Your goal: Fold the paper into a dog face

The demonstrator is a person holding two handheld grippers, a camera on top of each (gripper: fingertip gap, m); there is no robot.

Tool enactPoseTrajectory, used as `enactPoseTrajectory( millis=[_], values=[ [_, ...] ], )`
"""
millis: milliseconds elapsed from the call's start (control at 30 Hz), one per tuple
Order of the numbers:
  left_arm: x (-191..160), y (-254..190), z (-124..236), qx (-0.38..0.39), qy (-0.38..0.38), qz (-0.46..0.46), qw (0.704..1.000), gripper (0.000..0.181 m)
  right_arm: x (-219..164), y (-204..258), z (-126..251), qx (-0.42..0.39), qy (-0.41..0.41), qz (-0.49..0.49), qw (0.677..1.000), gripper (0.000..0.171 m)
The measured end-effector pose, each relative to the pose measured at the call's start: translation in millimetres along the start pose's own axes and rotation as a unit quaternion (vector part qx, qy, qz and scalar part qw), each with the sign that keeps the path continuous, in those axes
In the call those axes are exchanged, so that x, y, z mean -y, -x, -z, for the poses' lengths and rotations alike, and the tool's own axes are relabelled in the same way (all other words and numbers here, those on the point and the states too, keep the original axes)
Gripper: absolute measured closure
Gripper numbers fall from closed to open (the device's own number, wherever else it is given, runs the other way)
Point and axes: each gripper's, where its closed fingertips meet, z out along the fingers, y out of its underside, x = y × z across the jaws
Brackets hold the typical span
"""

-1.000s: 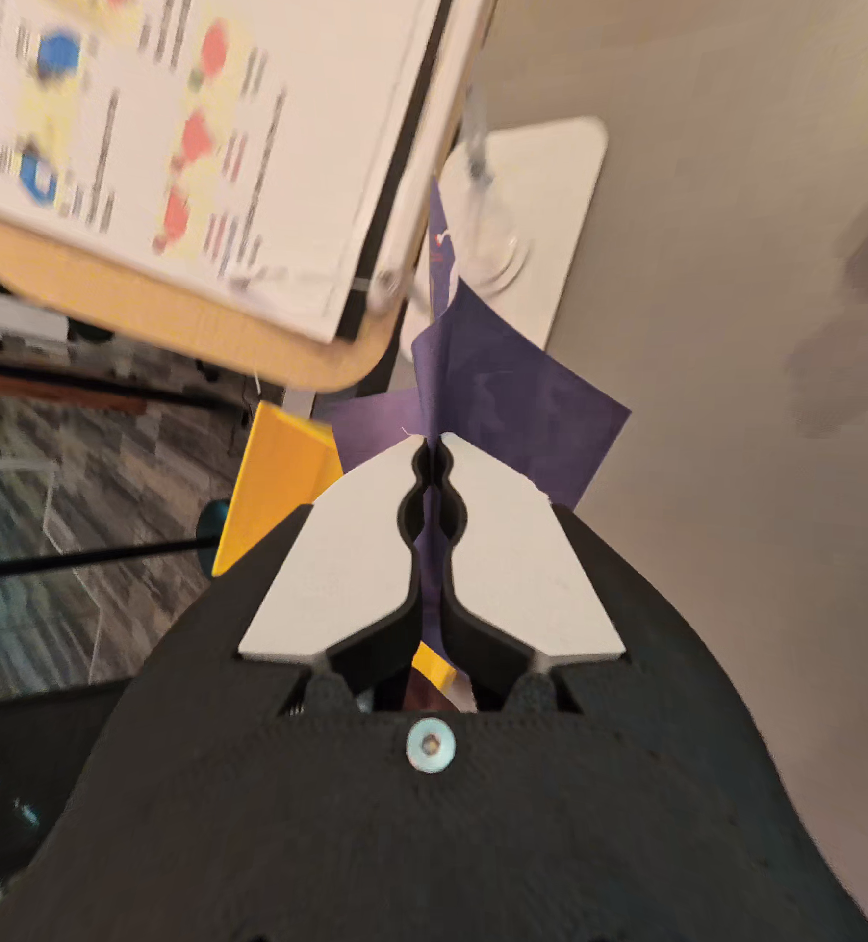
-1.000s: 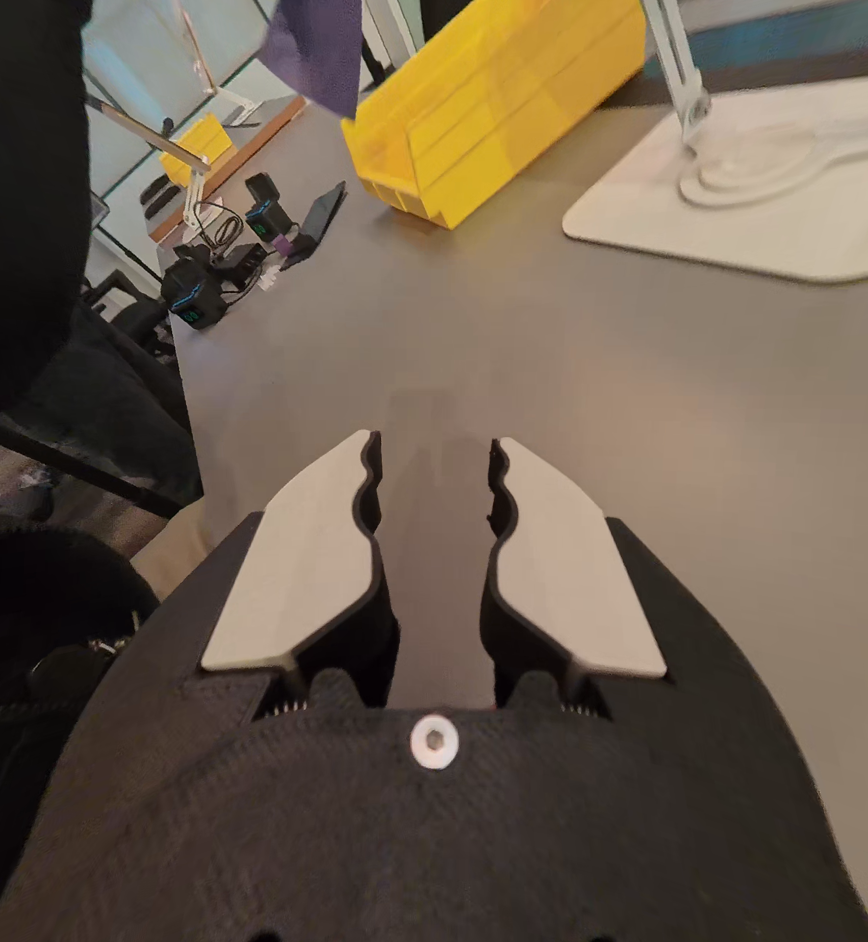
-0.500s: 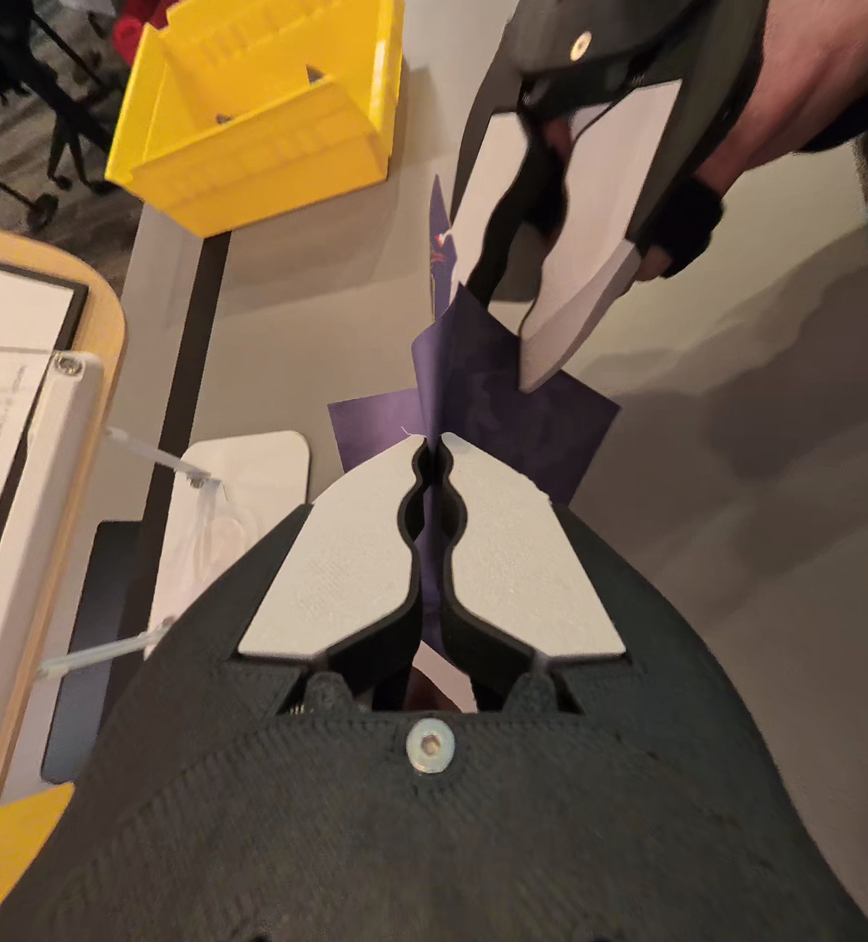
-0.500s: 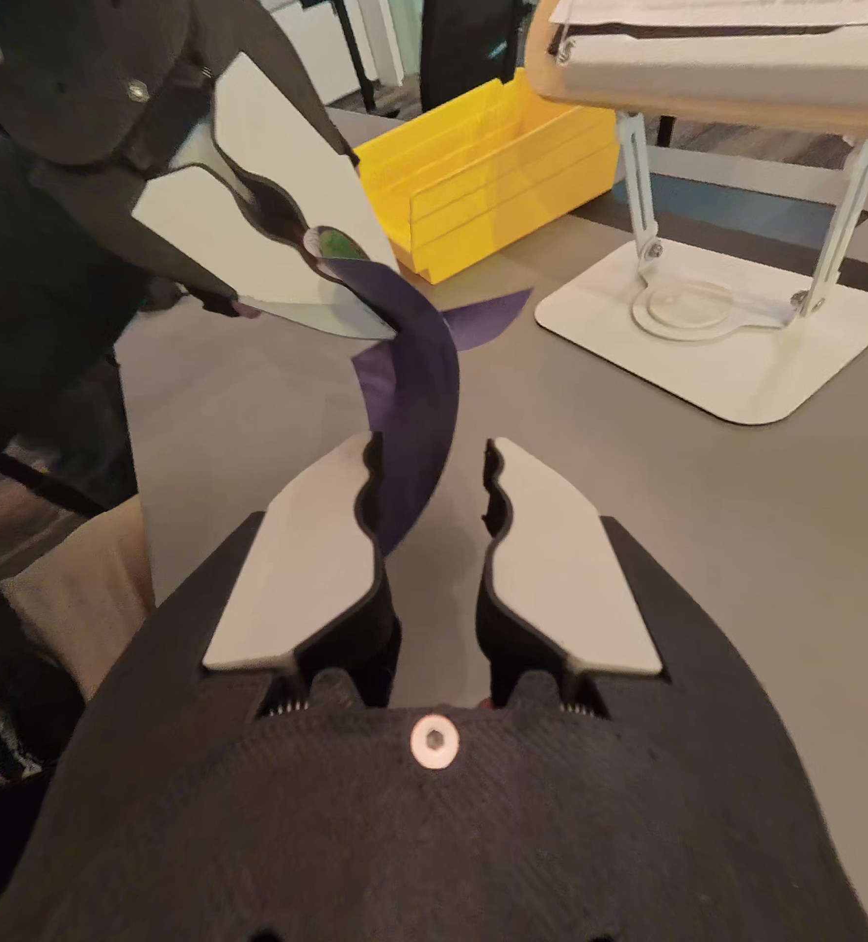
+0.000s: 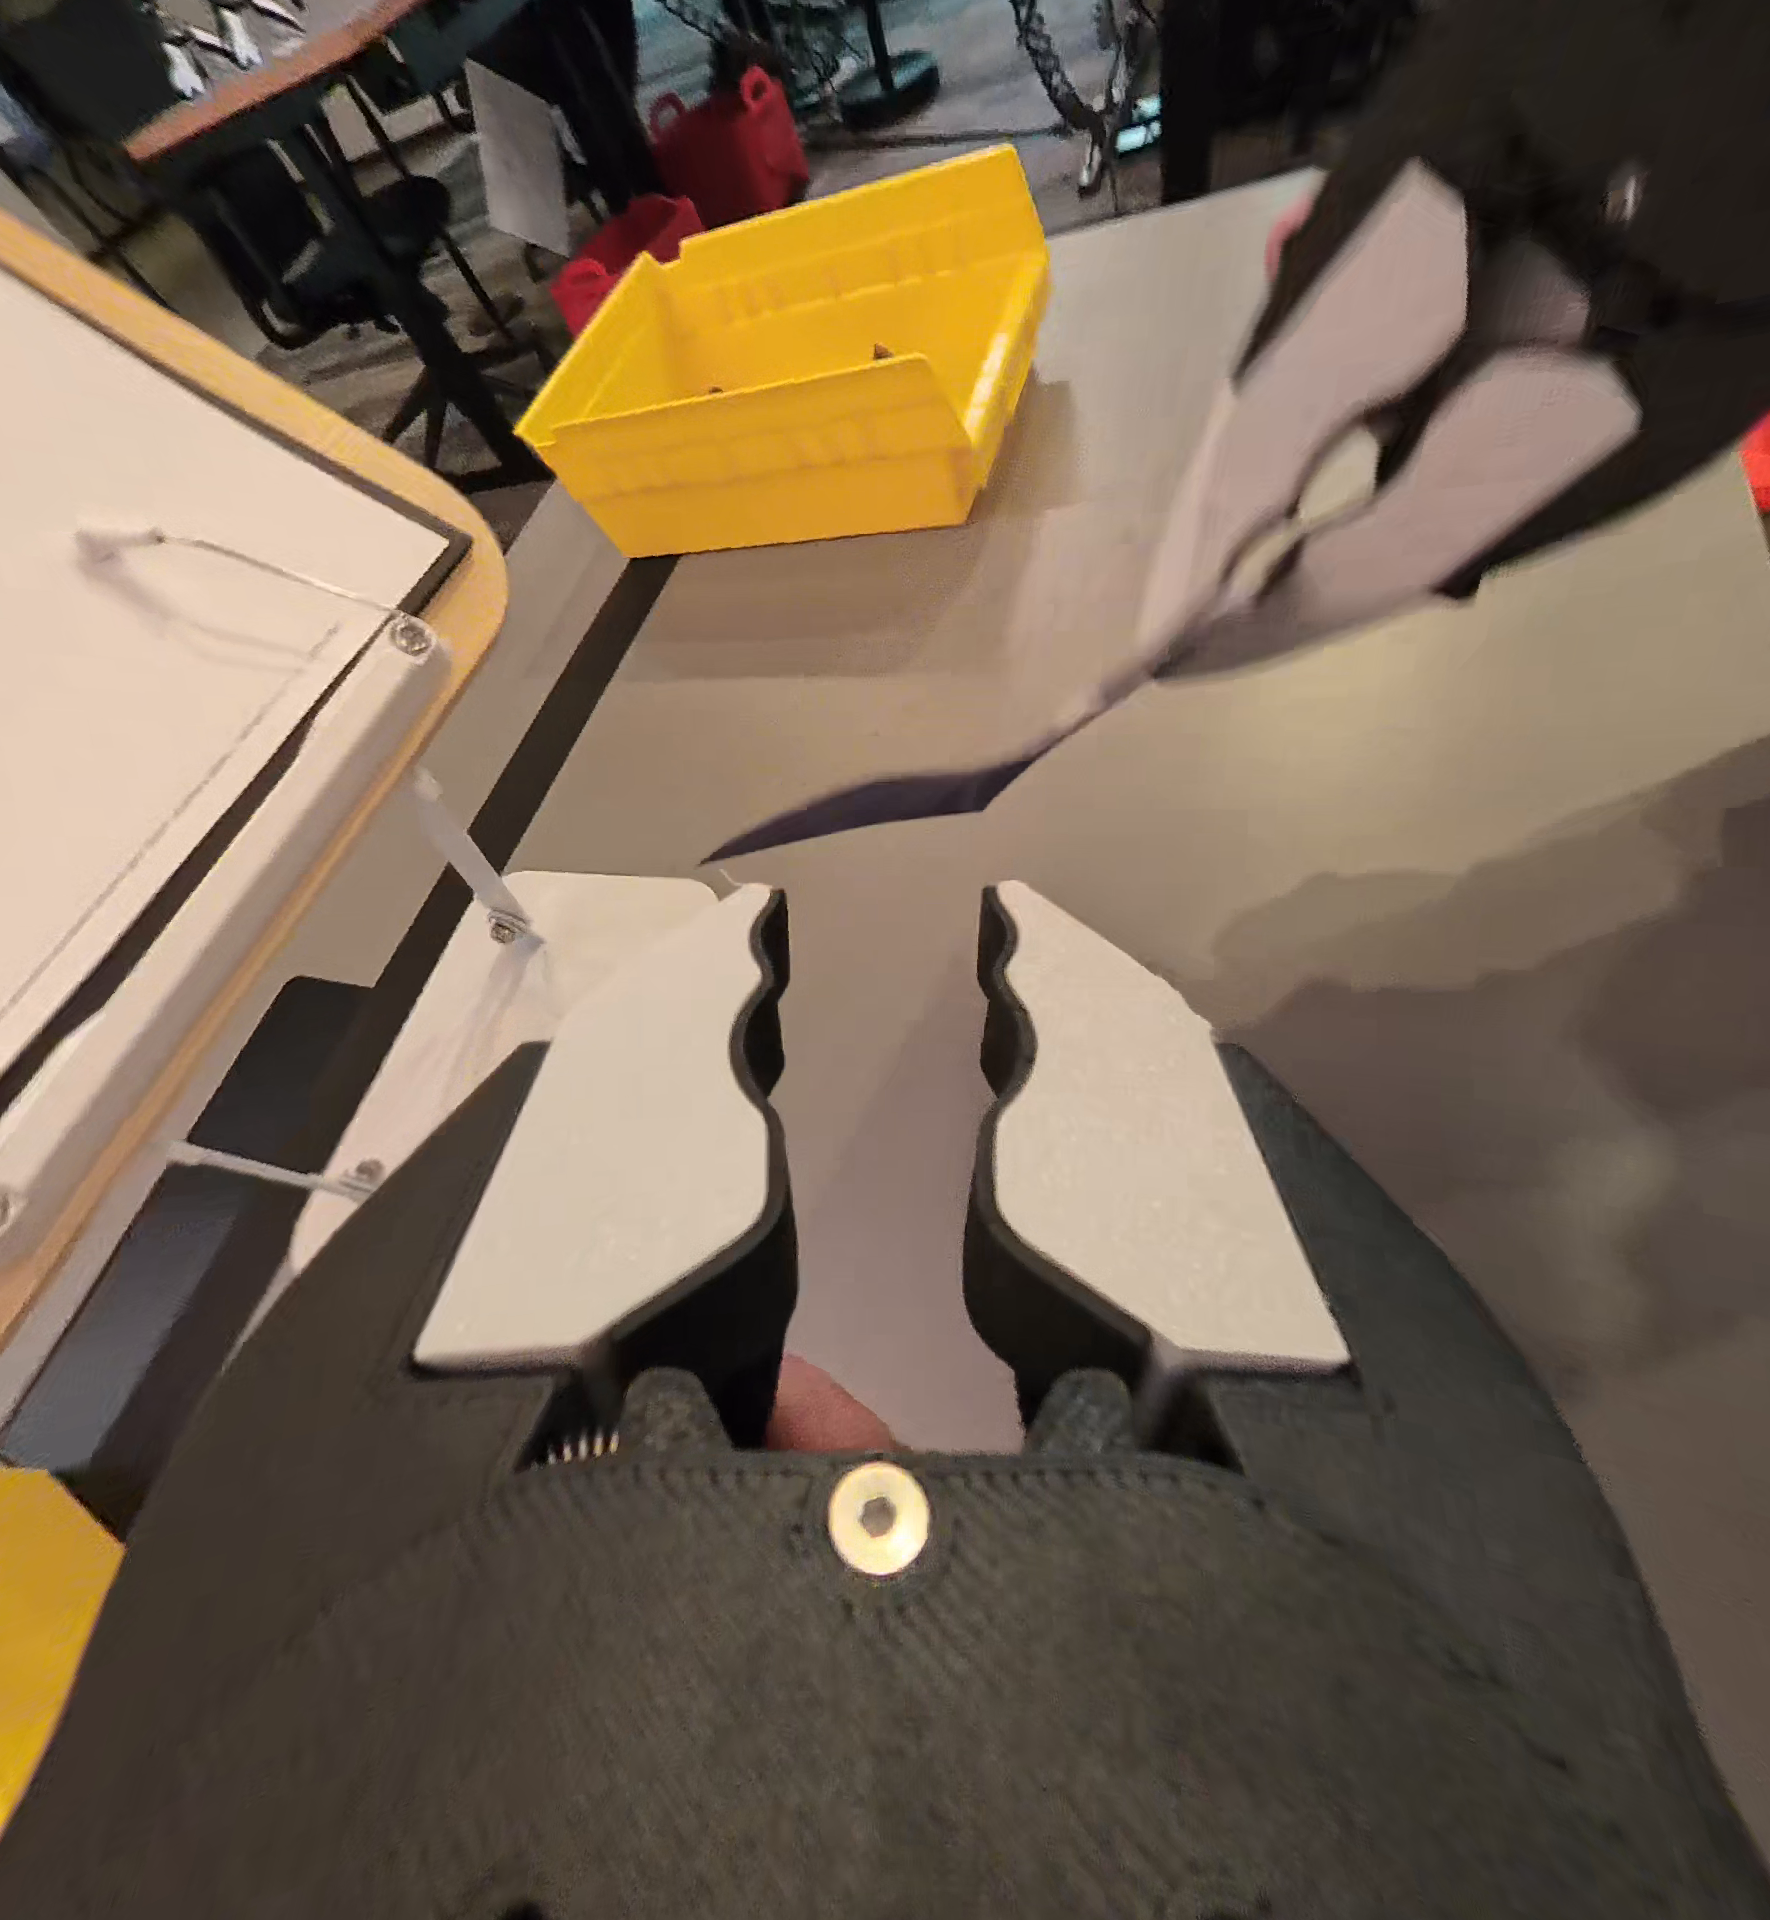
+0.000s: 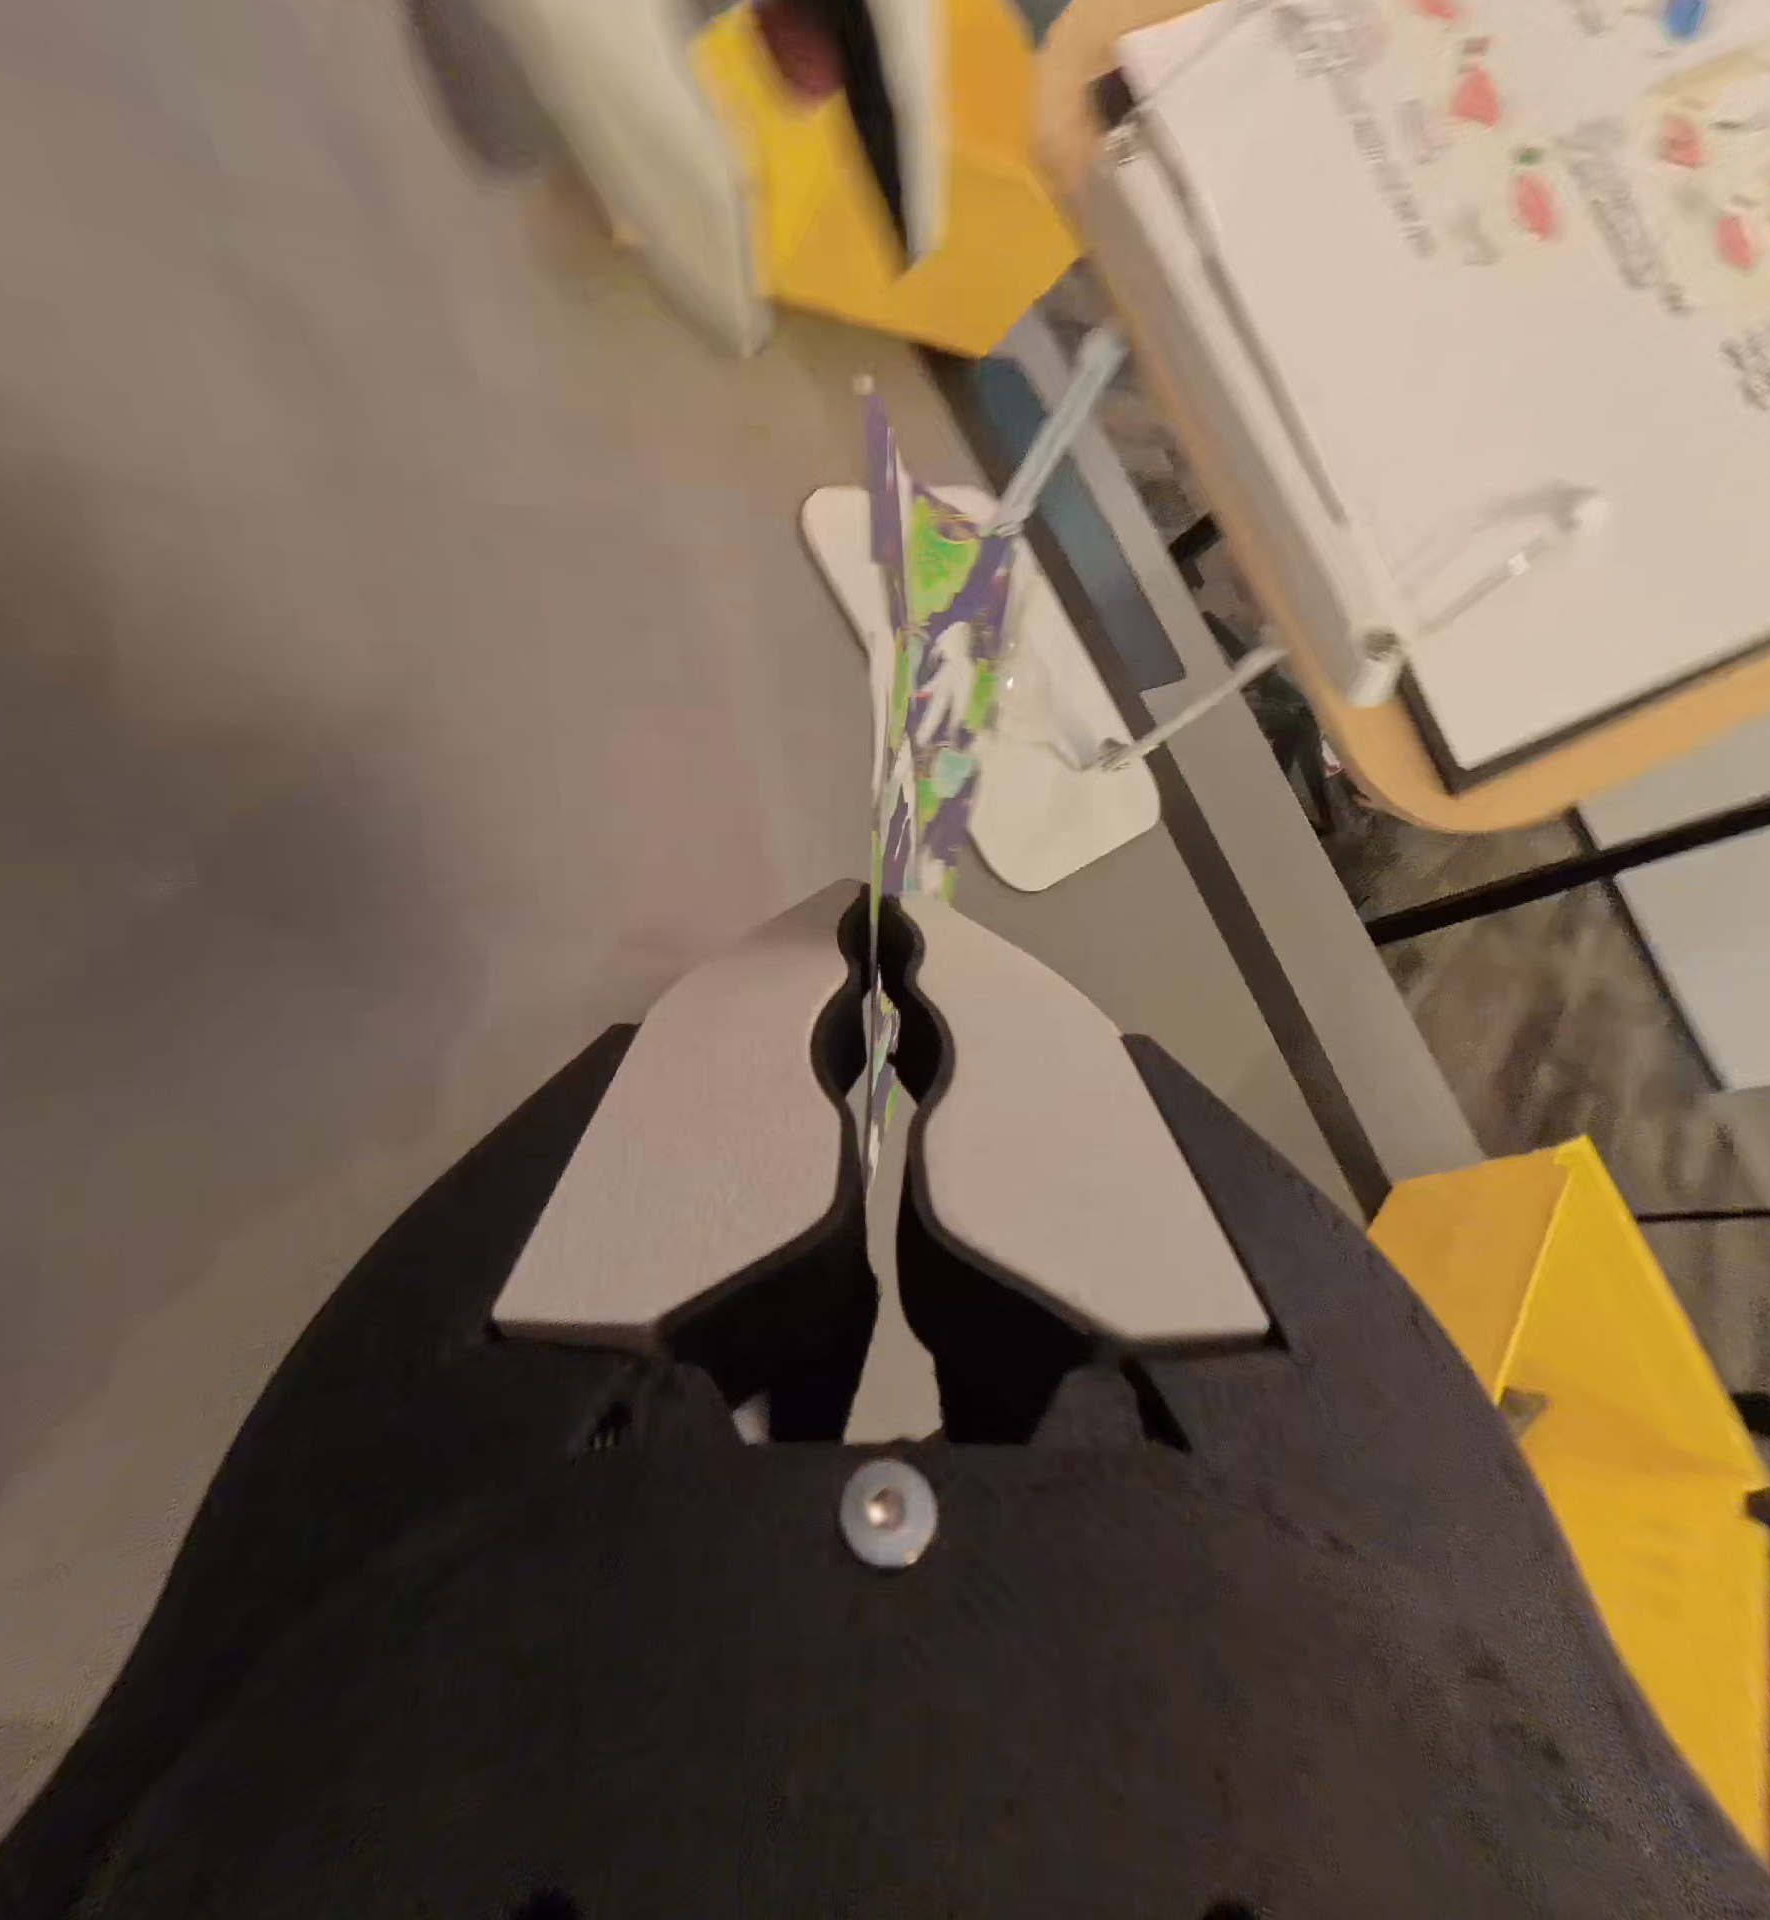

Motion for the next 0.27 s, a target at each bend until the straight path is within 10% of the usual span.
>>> enactPoseTrajectory(
  millis=[33, 267],
  values=[
    [-1.1, -0.5, 4.7, -0.003, -0.008, 0.015, 1.0, 0.148, -5.1, 14.3, -5.3, 0.009, 0.019, 0.03, 0.999, 0.171],
    [-55.2, -52.9, -27.2, -0.072, 0.082, 0.04, 0.993, 0.152, -53.4, 118.3, -42.2, 0.146, 0.151, 0.137, 0.968, 0.17]
  ],
)
